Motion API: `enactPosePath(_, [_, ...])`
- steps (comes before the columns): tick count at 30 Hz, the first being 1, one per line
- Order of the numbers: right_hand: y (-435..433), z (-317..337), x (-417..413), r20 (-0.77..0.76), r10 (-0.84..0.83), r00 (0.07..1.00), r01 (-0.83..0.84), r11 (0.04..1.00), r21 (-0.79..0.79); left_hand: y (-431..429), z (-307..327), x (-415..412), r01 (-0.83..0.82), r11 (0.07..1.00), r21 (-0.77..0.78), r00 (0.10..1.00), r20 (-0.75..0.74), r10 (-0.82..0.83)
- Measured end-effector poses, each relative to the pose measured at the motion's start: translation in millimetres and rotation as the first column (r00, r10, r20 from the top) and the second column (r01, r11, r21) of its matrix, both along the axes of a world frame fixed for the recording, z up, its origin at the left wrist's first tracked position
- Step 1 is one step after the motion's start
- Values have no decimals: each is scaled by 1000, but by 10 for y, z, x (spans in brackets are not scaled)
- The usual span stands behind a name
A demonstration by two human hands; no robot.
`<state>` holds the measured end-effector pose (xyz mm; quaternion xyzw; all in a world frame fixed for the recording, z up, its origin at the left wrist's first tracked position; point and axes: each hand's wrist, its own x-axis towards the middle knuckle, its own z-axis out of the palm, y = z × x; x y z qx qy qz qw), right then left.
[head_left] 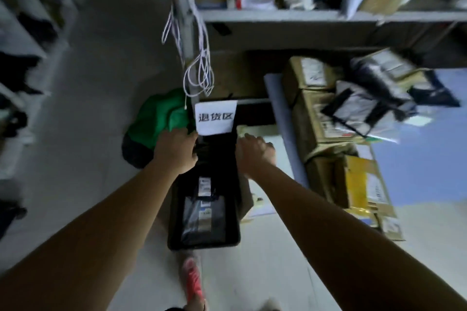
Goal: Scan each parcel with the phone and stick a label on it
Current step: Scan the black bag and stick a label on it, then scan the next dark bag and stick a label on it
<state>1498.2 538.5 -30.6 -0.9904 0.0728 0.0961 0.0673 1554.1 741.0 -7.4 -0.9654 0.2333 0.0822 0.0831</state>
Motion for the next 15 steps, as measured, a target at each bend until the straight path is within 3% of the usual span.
enactPosePath(6, [-764,759,-1055,5,-38,999,38,999,18,-664,622,-973,6,1000,25,999,48,-7])
enactPosePath(11, [-1514,1230,-1957,62,-99,993,99,995,14,-1570,998,-1777,105,994,-25,984,144,-101])
enactPosePath(15, [-2107,1404,-2380,13,-136,991,136,991,11,-2258,1234,-2077,193,981,-15,975,113,-190])
